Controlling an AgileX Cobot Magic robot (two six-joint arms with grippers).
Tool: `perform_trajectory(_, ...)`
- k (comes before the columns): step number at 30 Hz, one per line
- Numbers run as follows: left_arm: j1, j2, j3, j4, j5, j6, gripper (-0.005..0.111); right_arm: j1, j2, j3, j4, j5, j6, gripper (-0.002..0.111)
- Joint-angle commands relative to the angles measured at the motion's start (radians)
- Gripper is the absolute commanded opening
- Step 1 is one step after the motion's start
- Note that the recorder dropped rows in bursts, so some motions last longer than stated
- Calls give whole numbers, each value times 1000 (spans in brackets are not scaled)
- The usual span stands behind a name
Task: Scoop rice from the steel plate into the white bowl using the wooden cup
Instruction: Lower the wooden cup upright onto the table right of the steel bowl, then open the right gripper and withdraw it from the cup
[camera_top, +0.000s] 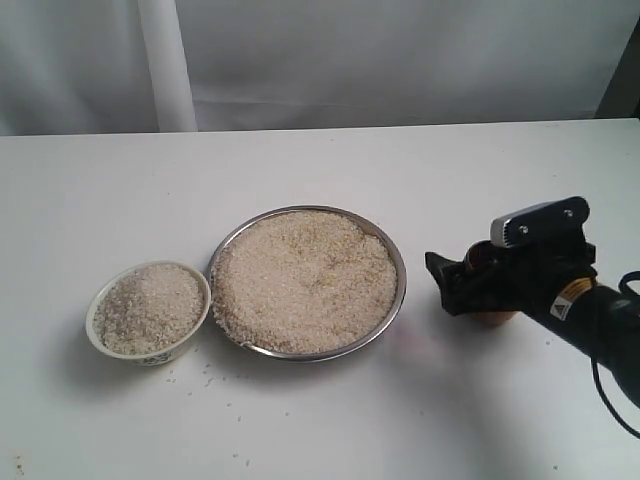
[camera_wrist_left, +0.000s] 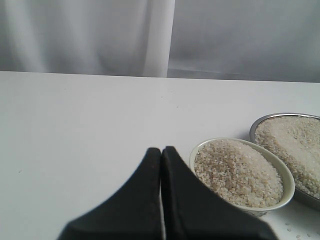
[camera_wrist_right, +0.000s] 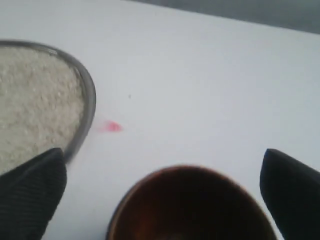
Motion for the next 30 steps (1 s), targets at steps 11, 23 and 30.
perform_trajectory(11, -4, -3, -3, -5, -5, -2, 0, 81, -461, 6, -13, 362, 28, 88)
perform_trajectory(23, -4, -3, -3, -5, -5, -5, 0, 103, -938, 231, -9, 397, 69, 0)
perform_trajectory(30, -4, -3, -3, -5, -5, -3, 0, 103, -1230, 312, -9, 397, 228, 0)
